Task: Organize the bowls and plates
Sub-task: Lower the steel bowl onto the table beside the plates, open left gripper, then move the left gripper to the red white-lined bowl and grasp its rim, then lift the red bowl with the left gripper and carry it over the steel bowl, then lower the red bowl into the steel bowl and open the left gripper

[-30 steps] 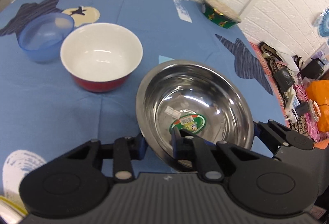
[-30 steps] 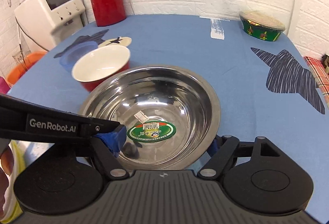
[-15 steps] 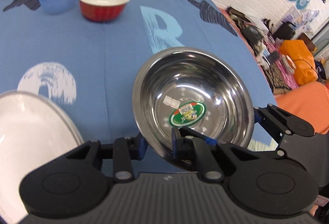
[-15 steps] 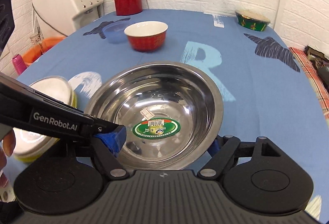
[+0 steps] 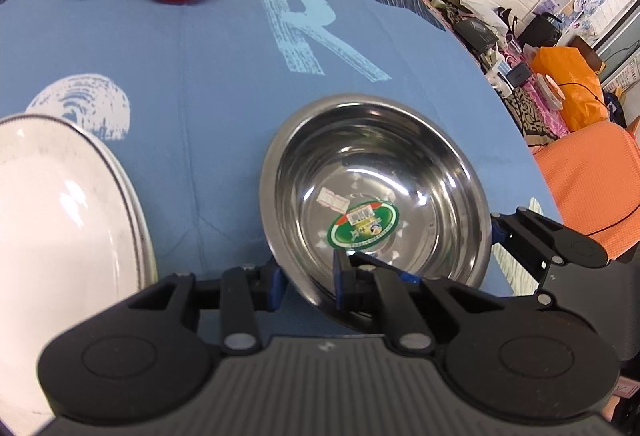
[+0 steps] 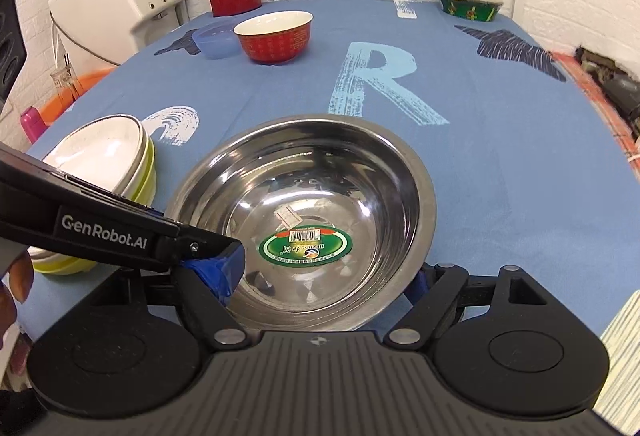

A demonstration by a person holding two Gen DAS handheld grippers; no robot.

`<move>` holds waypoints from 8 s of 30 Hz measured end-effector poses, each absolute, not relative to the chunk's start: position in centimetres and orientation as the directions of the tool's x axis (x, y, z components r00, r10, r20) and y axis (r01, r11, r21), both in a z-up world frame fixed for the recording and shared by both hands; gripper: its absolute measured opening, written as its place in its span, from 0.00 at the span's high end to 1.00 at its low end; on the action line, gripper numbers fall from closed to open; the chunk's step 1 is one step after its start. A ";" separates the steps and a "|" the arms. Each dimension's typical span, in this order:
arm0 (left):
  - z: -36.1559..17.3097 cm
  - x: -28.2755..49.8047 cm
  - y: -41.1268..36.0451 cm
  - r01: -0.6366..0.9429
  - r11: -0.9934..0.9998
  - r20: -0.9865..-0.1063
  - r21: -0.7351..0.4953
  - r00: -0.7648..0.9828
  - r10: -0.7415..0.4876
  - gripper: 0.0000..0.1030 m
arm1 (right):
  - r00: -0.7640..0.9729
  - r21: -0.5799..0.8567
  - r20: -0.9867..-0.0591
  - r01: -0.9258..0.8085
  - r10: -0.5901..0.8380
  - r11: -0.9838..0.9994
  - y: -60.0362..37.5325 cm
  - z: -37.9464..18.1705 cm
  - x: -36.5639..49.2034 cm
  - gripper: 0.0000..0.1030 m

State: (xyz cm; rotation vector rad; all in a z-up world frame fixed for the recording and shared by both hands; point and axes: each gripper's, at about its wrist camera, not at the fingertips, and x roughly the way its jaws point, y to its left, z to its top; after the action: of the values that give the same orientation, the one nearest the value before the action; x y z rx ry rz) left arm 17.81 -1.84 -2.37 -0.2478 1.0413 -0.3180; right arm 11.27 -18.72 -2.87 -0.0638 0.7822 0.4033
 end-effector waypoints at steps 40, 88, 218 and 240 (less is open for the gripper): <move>2.6 23.6 8.5 -0.007 0.965 -0.718 -0.262 0.670 -0.190 0.48 | 0.634 0.227 -0.654 -0.355 0.412 0.907 -17.1 3.9 21.7 0.33; 0.1 40.8 11.8 -0.198 0.895 -0.756 -0.399 0.624 -0.199 1.00 | 0.499 0.006 -0.774 -0.611 0.390 0.792 -3.5 -0.6 38.1 0.50; 1.3 20.6 -2.1 0.051 0.909 -0.797 -0.414 0.462 -0.389 0.88 | 0.500 0.147 -0.827 -0.251 0.259 0.957 -17.2 0.9 14.2 0.63; 4.8 17.5 -0.4 0.201 0.903 -0.657 -0.381 0.629 -0.417 0.36 | 0.703 0.157 -0.670 -0.178 0.237 0.971 -20.3 3.2 10.9 0.59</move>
State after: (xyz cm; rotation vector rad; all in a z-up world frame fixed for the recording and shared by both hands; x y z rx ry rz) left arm 17.53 -0.38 4.82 -0.2844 0.8190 -0.3592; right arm 10.94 -20.30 3.20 0.0823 0.7568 0.2311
